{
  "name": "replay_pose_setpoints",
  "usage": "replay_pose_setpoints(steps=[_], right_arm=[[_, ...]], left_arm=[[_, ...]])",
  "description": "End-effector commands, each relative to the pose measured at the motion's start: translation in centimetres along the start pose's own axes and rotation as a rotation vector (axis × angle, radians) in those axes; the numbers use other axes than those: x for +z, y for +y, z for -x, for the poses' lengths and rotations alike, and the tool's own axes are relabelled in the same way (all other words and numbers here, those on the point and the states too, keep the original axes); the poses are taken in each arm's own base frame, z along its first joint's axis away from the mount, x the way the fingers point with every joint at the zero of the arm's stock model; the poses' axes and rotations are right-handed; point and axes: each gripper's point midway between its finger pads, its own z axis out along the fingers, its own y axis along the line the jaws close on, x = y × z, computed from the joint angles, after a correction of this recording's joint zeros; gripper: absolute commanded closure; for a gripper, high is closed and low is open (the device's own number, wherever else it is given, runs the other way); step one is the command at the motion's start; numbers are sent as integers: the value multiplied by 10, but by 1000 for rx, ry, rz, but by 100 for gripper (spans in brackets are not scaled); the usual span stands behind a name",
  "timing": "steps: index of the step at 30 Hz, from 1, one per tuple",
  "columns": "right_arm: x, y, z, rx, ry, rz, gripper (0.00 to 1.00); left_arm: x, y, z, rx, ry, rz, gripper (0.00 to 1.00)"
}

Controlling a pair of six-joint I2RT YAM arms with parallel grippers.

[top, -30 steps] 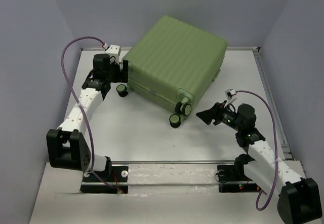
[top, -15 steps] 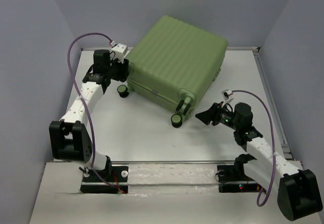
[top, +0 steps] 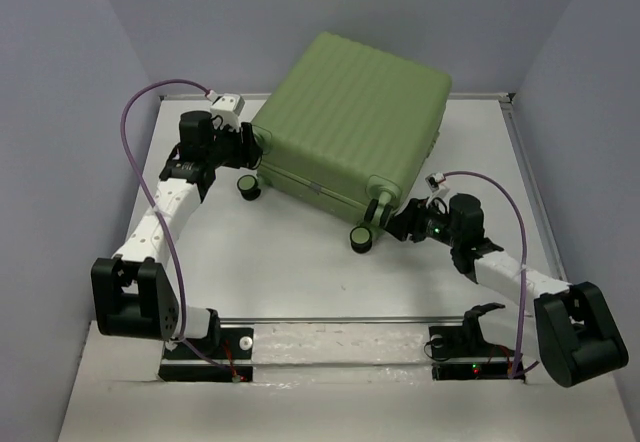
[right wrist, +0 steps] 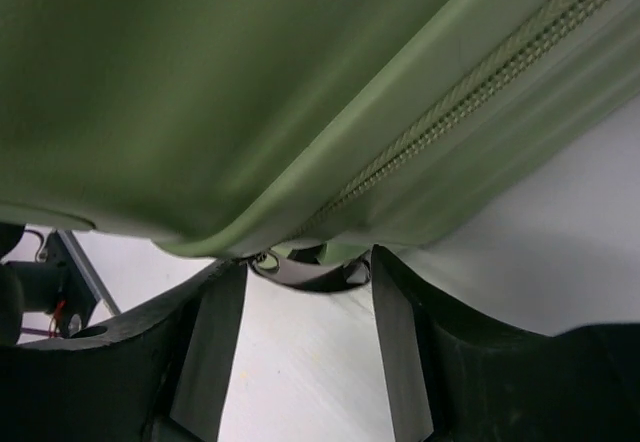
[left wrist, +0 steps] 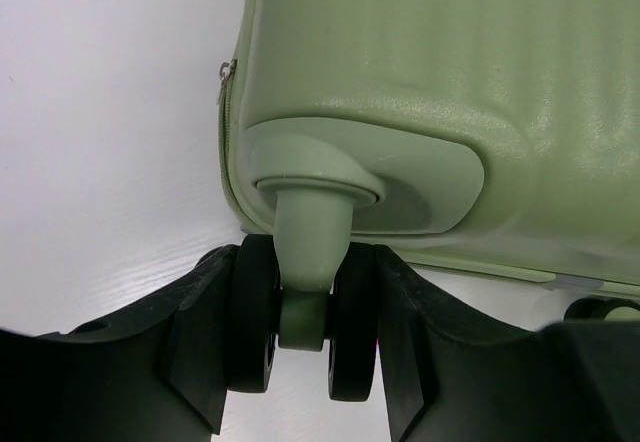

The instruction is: Pack the luggage

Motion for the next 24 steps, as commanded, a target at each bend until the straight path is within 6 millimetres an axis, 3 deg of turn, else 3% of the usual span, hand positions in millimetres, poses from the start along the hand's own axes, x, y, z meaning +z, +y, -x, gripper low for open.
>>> replay_pose_setpoints(steps=[1,8,11,14,18,20,24], right_arm=[[4,8,35,-118,-138,26,43],[4,1,61,-154,-248,-52,49],[5,2,64,-149,-271,-54,76],[6,17,53,-145,-294,-26,93],[7,49,23,-154,-324,-34,93],[-1,47,10,-102,-396,-130,93],[-21,28,19,-60,-560,-251,93]], left_arm=[[-11,-39,0,-108,-1,-111,94],[-13,-54,-2,-121,18,-131,94],[-15,-61,-4,-132,24,-157,94],[-21,-75,-8,-148,25,-217,94],[-27,-93,-25,-185,39,-297,94],[-33,-106,-35,-212,47,-346,94],[-43,-129,-44,-279,17,-437,94]])
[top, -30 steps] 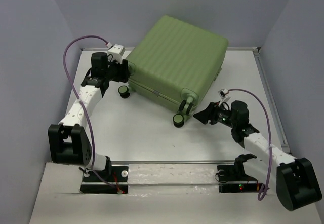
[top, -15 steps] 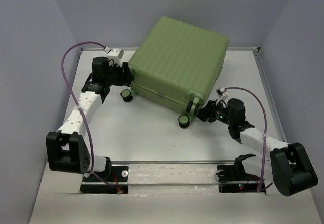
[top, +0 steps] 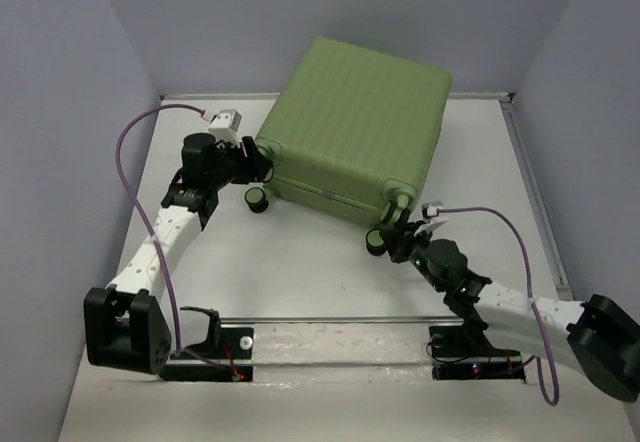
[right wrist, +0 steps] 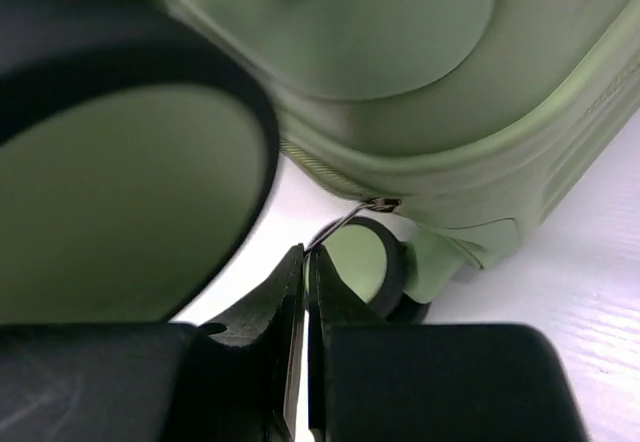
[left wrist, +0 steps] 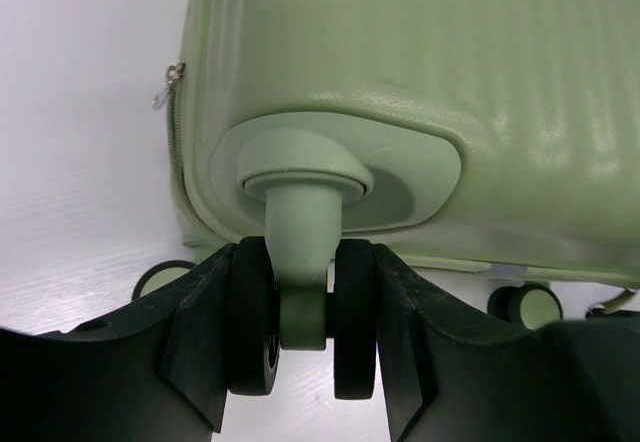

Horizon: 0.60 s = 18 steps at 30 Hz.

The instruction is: Pack the luggage

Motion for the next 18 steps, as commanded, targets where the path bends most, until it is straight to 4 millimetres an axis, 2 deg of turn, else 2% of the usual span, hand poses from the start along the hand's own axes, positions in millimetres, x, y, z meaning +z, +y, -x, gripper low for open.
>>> replay_pose_setpoints(steps=[1,2,3,4,5,6,7,8,11,12,13,16,18], right_arm=[[-9,-8,49,70,-298,-119,93],[-9,-6,53,65,-324,-118,93],[-3,5,60,37,-350,-83,93],[3,16,58,16,-337,-50,93],[9,34,53,5,-316,-4,93],[23,56,51,-11,-306,17,93],[29,75,45,-79,-297,35,93],[29,108,28,-114,-263,97,93],[59,157,-1,-180,-204,142,93],[66,162,-12,-191,-166,146,93],[77,175,-19,-167,-143,164,93],[87,196,-35,-189,-88,217,93],[82,191,-34,-189,-81,188,93]], left_arm=[[-21,-90,-42,-146,100,-364,94],[-25,-97,-41,-154,86,-384,94],[-26,-106,-45,-152,74,-419,94],[-27,-112,-45,-162,69,-434,94],[-32,-120,-41,-191,56,-456,94],[-34,-126,-39,-196,33,-484,94],[-36,-131,-38,-205,25,-499,94],[-40,-137,-35,-211,12,-520,94],[-51,-150,-23,-240,-29,-572,94],[-54,-153,-21,-256,-31,-581,94],[-56,-154,-19,-258,-38,-588,94],[-66,-160,-12,-253,-63,-617,94],[-68,-159,-8,-245,-75,-602,94]])
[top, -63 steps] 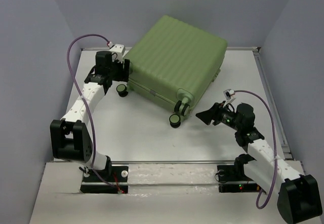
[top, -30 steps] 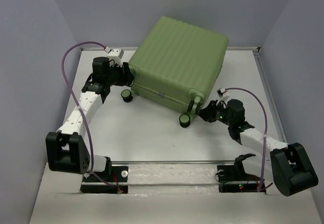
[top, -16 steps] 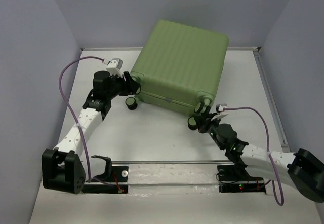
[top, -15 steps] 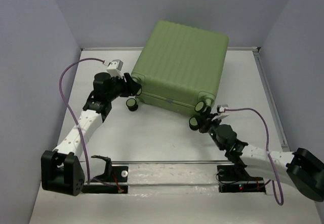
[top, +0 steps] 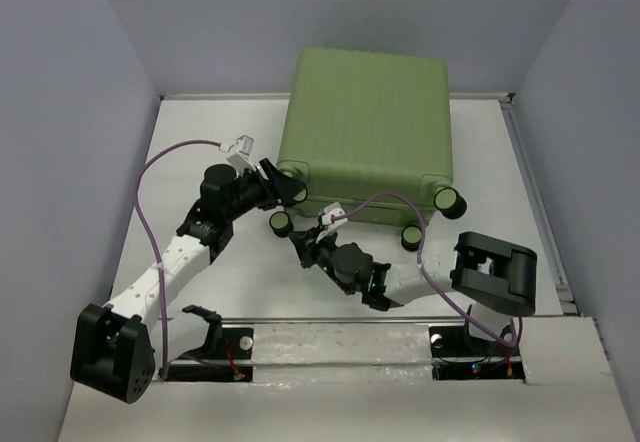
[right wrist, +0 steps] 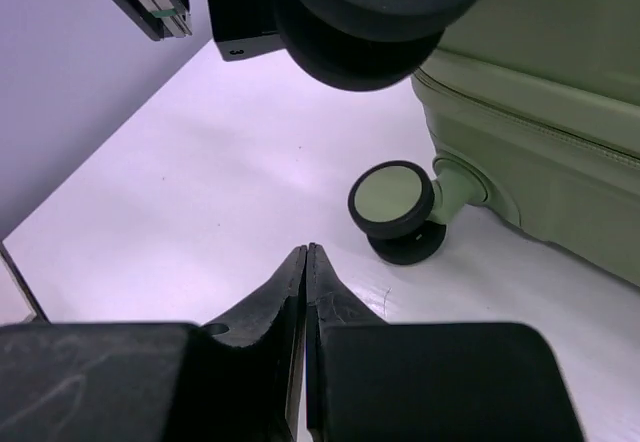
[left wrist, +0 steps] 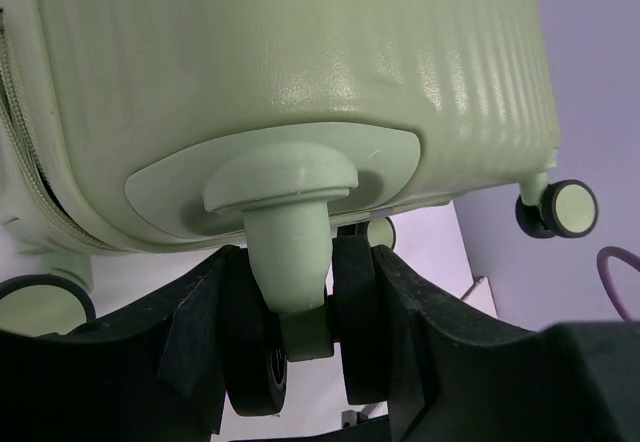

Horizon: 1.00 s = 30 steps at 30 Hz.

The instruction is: Pack the luggage

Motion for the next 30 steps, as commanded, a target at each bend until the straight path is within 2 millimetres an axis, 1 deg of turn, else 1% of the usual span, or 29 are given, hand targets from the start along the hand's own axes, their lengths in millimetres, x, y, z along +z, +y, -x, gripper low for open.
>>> replay_pose_setpoints(steps=[1,3,4,5,6,7,8,9,10,11,12,13,15,16,17,18,19,20,22,23,26,27,28,29,30], right_arm=[[-7,0,-1,-26,32,-3,93],[-28,-24,1,-31,42,-59,93],[-37,-38,-2,-8,53,-92,93],[-58,-60,-9,11,71,-118,93],[-69,-74,-13,44,76,-146,93],[-78,-91,-15,113,67,-188,93],[-87,-105,-18,131,66,-216,93],[-97,-117,-19,154,56,-247,90],[-114,-133,-23,200,46,-274,87],[-122,-140,-24,231,38,-293,82],[-129,-150,-23,264,21,-326,74],[-141,-168,-22,314,-13,-381,72],[-151,-188,-19,338,-42,-453,64],[-158,-198,-22,338,-43,-480,63],[-159,-198,-7,371,-85,-479,62],[-168,-215,-13,332,-70,-550,54],[-169,-217,-4,323,-94,-562,50],[-167,-214,17,355,-152,-551,48],[-173,-227,23,357,-183,-592,47],[-174,-225,31,394,-217,-569,44],[-182,-235,29,438,-249,-604,44],[-189,-242,34,461,-290,-635,44],[-190,-243,34,464,-294,-647,44],[-194,-249,27,436,-269,-684,44],[-195,-251,24,428,-260,-695,44]], left_arm=[[-29,-83,10,147,-9,-330,94],[-30,-79,12,149,-16,-297,94],[-29,-74,16,150,-31,-272,94],[-29,-71,16,151,-33,-261,94],[-29,-69,18,150,-39,-254,94],[-30,-62,24,145,-57,-233,94],[-31,-57,28,141,-69,-222,94],[-32,-53,31,127,-81,-219,94],[-35,-48,38,118,-98,-210,94],[-35,-49,39,113,-98,-215,94],[-35,-45,43,107,-108,-206,94],[-36,-45,45,102,-119,-202,94],[-36,-44,46,100,-127,-202,94],[-36,-44,46,99,-131,-200,94],[-38,-45,48,100,-142,-199,94],[-38,-42,49,97,-146,-193,94],[-39,-42,50,88,-153,-191,94],[-40,-42,51,84,-157,-192,94],[-41,-42,54,80,-164,-200,94],[-41,-44,54,74,-166,-208,94],[-42,-42,55,67,-167,-209,94],[-45,-43,59,62,-177,-219,94],[-46,-41,63,60,-182,-217,94],[-48,-41,67,57,-189,-222,94],[-48,-41,70,55,-193,-225,94]])
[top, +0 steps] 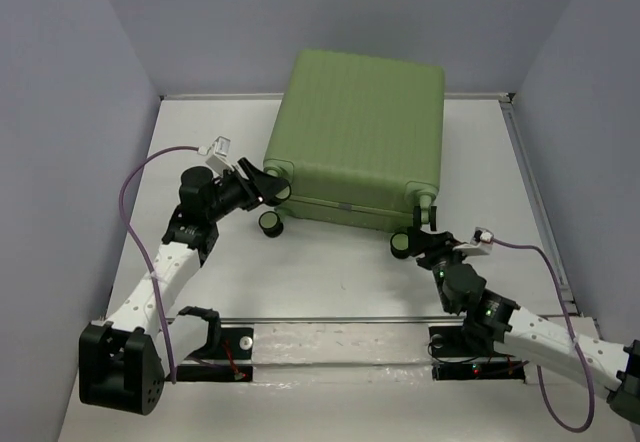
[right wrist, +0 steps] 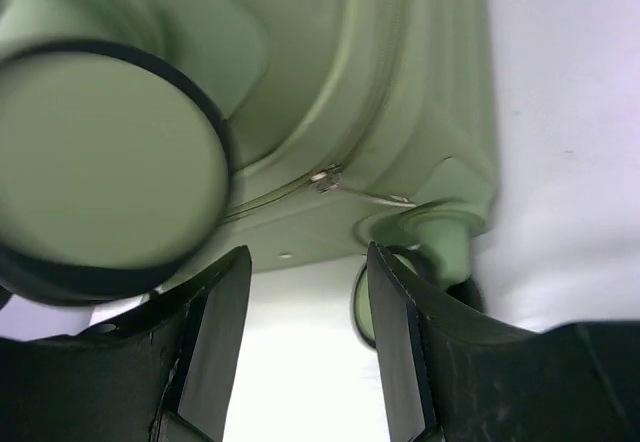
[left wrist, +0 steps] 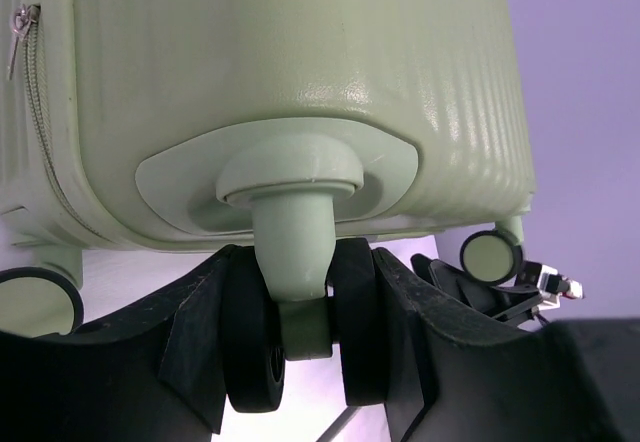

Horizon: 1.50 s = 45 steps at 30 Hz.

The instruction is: Pack the luggage

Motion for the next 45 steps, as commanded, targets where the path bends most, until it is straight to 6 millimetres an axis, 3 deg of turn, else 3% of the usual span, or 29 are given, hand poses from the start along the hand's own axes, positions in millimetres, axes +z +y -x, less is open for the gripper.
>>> replay_pose_setpoints(steps=[1,8,10,12,15,18,21,23,30,33,45], right_arm=[[-1,-36,2,-44,-42,-146,44],[6,-43,2,-83,-30,-215,42],[8,-37,4,-134,-25,-197,44],[13,-15,8,-147,-28,-119,45],[17,-1,10,-217,-14,-68,45],[23,12,4,-258,17,-33,46],[31,15,8,-278,2,-26,46],[39,5,7,-307,3,-45,47],[42,29,11,-329,14,67,48],[38,28,14,-322,3,76,48],[45,47,19,-340,-22,123,69]], left_arm=[[-22,-61,46,139,-134,-240,94],[-14,-52,34,90,-73,-279,94],[-14,-53,34,96,-73,-280,94],[-14,-52,33,96,-72,-279,94],[-14,-51,33,98,-76,-276,94],[-16,-50,33,101,-85,-271,94],[-17,-51,33,107,-89,-273,94],[-17,-50,32,105,-87,-271,94],[-16,-48,31,106,-83,-268,94],[-16,-48,30,106,-83,-268,94],[-15,-47,28,100,-80,-265,94]])
